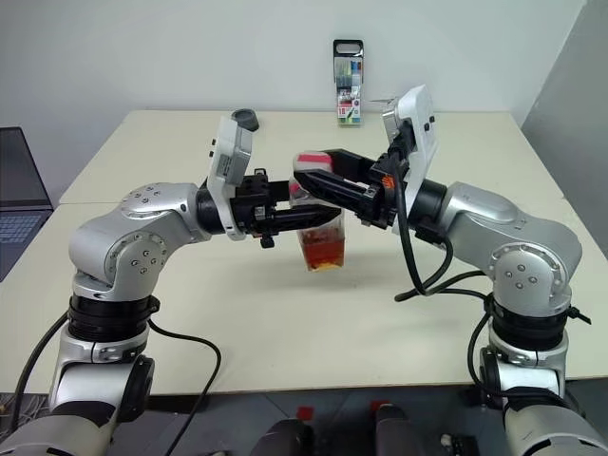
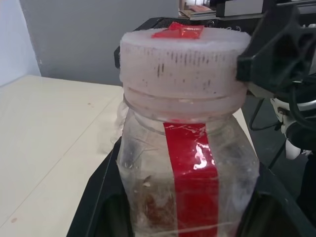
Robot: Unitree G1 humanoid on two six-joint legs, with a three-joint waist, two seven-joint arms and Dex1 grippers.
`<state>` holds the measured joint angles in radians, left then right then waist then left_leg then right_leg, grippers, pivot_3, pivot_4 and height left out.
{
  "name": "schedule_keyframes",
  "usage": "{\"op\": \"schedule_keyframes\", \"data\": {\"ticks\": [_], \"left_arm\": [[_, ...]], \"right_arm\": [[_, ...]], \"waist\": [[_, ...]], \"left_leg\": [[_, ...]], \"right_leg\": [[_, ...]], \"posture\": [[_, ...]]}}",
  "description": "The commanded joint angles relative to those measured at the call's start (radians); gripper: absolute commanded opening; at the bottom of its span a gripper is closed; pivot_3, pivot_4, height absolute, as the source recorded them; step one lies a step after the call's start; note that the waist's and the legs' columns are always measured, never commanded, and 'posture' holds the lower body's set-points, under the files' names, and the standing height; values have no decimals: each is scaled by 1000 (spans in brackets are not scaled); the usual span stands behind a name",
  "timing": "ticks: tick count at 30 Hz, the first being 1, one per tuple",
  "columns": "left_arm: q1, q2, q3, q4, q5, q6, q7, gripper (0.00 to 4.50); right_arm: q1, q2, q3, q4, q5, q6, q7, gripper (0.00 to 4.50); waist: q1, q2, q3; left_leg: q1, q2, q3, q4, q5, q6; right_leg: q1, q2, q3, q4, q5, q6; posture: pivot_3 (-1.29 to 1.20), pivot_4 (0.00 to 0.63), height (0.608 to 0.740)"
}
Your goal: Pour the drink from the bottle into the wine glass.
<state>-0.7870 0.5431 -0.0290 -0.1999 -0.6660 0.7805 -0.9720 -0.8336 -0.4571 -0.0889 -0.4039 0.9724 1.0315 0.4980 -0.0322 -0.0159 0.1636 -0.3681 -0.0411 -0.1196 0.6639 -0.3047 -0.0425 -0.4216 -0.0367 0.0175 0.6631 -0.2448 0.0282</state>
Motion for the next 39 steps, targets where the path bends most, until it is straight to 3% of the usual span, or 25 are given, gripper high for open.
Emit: {"op": "schedule_keyframes", "data": {"ticks": [1,5,12,13,15,18,19,23,26,30,34,39], "left_arm": [[-40,9,-1,-46,-52,20,-45,1840],[-57,14,-8,-51,-68,26,-76,1840],[-75,6,0,-30,-59,22,-86,1840],[-75,8,5,-27,-58,23,-85,1840],[-74,10,10,-26,-59,24,-84,1840],[-46,22,18,-21,-47,14,-77,1840],[-37,26,22,-20,-46,14,-75,1840],[-11,34,37,-31,-57,14,-58,1840],[-11,29,37,-19,-52,3,-47,1840],[-20,18,27,-7,-47,-5,-39,1840],[-29,16,18,0,-43,-11,-45,1840],[-38,21,13,8,-39,-11,-56,1840]], "right_arm": [[-91,-60,72,91,-18,-87,300,1889],[-187,-70,202,265,-131,-209,588,1889],[-236,-35,197,394,-205,-244,686,1889],[-231,-49,186,393,-209,-233,686,2628],[-222,-75,161,387,-203,-205,678,3245],[-154,-151,84,308,-168,-119,600,4327],[-128,-171,58,274,-150,-88,572,4457],[-18,-199,-83,86,-15,67,369,4457],[11,-131,-151,-35,40,102,151,4457],[3,-13,-129,-137,10,64,-73,4457],[6,51,-85,-160,-6,37,-156,4457],[39,44,-48,-177,9,13,-134,4457]], "waist": [[-1,0,0],[-3,0,0],[-1,0,0],[0,0,0],[1,0,0],[6,0,0],[7,0,0],[4,0,0],[-2,0,0],[-2,0,0],[0,0,0],[1,0,0]], "left_leg": [[0,0,0,0,0,0],[0,0,4,0,-2,3],[1,1,3,0,0,1],[1,1,2,0,0,1],[0,0,1,0,0,1],[-1,0,-1,1,0,0],[-2,0,-2,1,0,0],[-4,0,-2,1,0,0],[-5,0,-1,1,0,0],[-4,1,-1,1,0,0],[-5,0,-1,1,0,0],[-6,0,-2,1,0,0]], "right_leg": [[0,1,0,0,0,0],[1,3,0,0,0,0],[0,0,1,0,0,0],[0,-1,1,0,0,0],[0,-1,0,-1,0,0],[0,-2,-1,-1,0,0],[0,-2,-1,-2,0,0],[-2,-3,-1,-2,0,0],[-4,-2,0,0,0,0],[-4,-2,0,1,0,0],[-4,-2,-1,1,0,0],[-4,-2,-1,0,0,0]], "posture": [[0,150,740],[0,150,740],[0,150,740],[0,150,740],[0,150,740],[0,150,740],[0,150,740],[0,150,740],[0,150,740],[0,150,740],[0,150,740],[0,150,740]]}}
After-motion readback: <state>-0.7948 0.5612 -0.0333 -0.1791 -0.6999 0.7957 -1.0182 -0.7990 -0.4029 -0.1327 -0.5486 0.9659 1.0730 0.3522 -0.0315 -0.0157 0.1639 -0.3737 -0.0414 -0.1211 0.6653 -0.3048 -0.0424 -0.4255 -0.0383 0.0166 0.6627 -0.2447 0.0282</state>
